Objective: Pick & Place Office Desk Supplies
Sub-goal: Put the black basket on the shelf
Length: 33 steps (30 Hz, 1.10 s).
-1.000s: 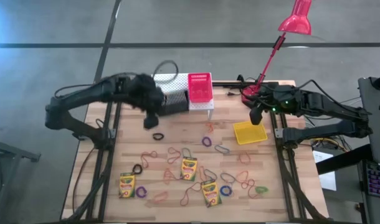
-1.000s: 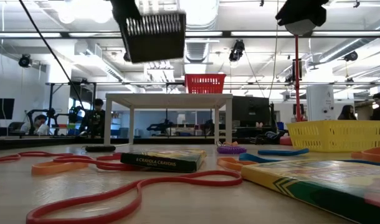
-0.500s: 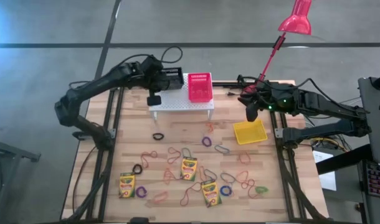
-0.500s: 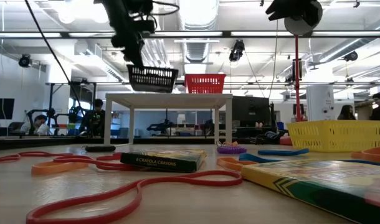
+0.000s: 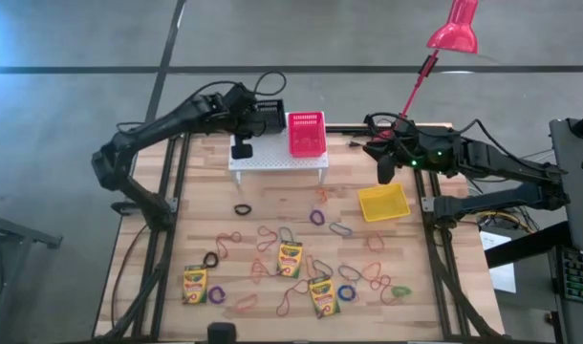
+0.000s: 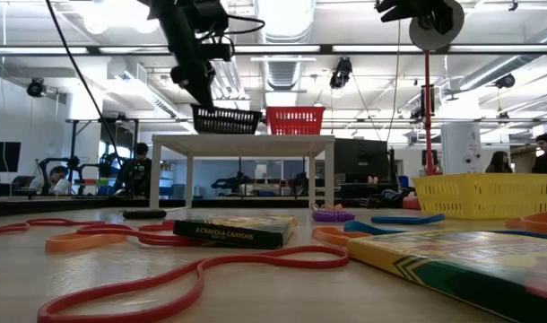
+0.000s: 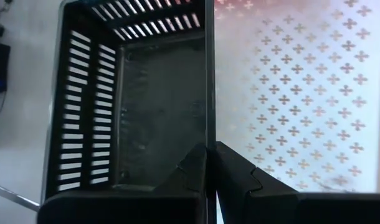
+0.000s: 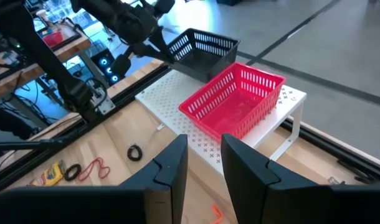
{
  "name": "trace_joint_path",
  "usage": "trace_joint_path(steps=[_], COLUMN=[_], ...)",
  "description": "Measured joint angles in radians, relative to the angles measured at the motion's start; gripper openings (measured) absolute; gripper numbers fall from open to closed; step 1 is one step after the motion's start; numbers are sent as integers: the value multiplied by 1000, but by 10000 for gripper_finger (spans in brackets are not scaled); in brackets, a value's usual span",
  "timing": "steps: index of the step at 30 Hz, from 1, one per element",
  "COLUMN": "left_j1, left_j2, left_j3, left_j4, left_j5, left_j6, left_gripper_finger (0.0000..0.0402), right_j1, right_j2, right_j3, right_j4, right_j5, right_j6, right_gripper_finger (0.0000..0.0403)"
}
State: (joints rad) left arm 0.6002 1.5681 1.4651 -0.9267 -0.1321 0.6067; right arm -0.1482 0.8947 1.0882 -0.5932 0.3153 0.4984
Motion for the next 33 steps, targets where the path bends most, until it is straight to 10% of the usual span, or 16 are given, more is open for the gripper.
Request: trace_joint_path(steps=[33], left_j1=[15], left_j2=[-1], left_j3=[-96], left_j4=[70], left_j5=[46], left_j6=[29], left_gripper_finger=[53], right_j1=[0], right_j2=[24], right_j3=[0], right_j4=[0], right_j5=[-2], right_j6=[-4], right_gripper_finger=[96])
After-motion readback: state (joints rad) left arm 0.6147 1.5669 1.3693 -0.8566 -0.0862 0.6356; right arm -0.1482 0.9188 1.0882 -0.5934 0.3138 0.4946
